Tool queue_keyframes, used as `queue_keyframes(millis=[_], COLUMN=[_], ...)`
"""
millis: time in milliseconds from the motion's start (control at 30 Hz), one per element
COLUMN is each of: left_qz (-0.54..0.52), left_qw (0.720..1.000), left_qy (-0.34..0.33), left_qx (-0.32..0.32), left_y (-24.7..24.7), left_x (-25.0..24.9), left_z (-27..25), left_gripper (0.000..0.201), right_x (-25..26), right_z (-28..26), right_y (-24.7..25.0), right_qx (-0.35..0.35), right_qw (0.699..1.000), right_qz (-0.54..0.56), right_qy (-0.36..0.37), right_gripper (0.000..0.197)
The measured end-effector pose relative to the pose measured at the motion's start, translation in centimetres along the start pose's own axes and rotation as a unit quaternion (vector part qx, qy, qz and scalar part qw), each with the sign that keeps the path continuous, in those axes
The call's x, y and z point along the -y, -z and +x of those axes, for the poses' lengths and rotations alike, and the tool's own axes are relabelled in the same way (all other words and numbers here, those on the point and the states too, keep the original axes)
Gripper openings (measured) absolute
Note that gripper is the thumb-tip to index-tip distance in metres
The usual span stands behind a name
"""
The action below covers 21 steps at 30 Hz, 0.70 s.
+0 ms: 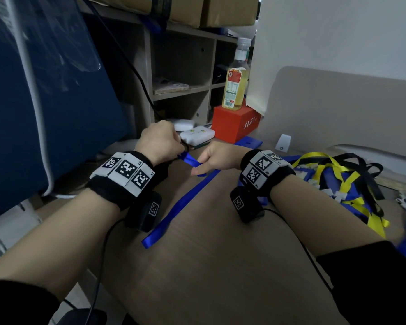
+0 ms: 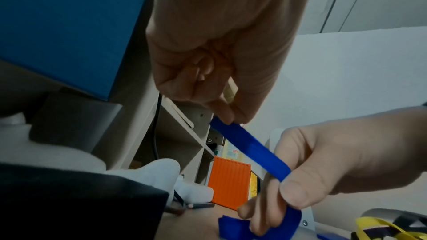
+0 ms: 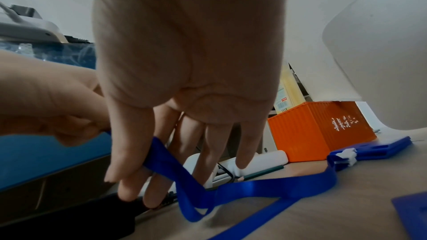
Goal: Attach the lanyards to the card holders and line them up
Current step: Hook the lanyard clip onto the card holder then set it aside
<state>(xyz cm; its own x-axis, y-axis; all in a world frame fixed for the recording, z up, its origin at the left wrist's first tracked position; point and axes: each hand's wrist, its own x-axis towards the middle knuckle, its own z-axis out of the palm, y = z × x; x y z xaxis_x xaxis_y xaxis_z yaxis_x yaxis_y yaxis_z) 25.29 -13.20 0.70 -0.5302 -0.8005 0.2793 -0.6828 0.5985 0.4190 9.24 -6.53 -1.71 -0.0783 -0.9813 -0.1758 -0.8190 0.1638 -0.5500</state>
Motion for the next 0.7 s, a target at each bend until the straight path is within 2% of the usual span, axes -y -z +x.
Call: queue_keyframes(millis=[200, 333, 400, 500, 633, 700], left_qz=[0.151, 0.214, 0.235, 0.243, 0.209, 0.210], left_qw=[0.986, 0.965, 0.953, 0.936, 0.901, 0.881], left_qy=[0.025, 0.031, 0.033, 0.038, 0.056, 0.069], left_qx=[0.068, 0.147, 0.188, 0.252, 0.375, 0.417], left_y=[2.3, 3.8, 4.3, 4.6, 4.0, 3.5], left_x=[-0.3, -0.6, -0.8, -1.0, -0.3, 0.1], left_z=[-1.4, -2.6, -3.4, -4.6, -5.6, -6.0], left_gripper=[0.032, 0.029, 0.024, 0.007, 0.013, 0.016], right_x=[0.6, 1.4, 1.9, 2.6, 2.7, 2.0], right_z=[0.5, 0.4, 0.7, 1.0, 1.0, 1.5], right_y=[0.3, 0.4, 0.1, -0.4, -0.9, -0.9], right_qx=[0.005, -0.001, -0.002, -0.001, 0.061, 0.042], right_qw=[0.999, 0.999, 0.999, 0.996, 0.987, 0.984], right_qz=[-0.032, -0.026, -0.036, -0.081, -0.145, -0.167], right_qy=[-0.023, -0.022, -0.020, -0.023, -0.043, -0.051], right_gripper=[0.026, 0.010, 0.008, 0.018, 0.030, 0.037])
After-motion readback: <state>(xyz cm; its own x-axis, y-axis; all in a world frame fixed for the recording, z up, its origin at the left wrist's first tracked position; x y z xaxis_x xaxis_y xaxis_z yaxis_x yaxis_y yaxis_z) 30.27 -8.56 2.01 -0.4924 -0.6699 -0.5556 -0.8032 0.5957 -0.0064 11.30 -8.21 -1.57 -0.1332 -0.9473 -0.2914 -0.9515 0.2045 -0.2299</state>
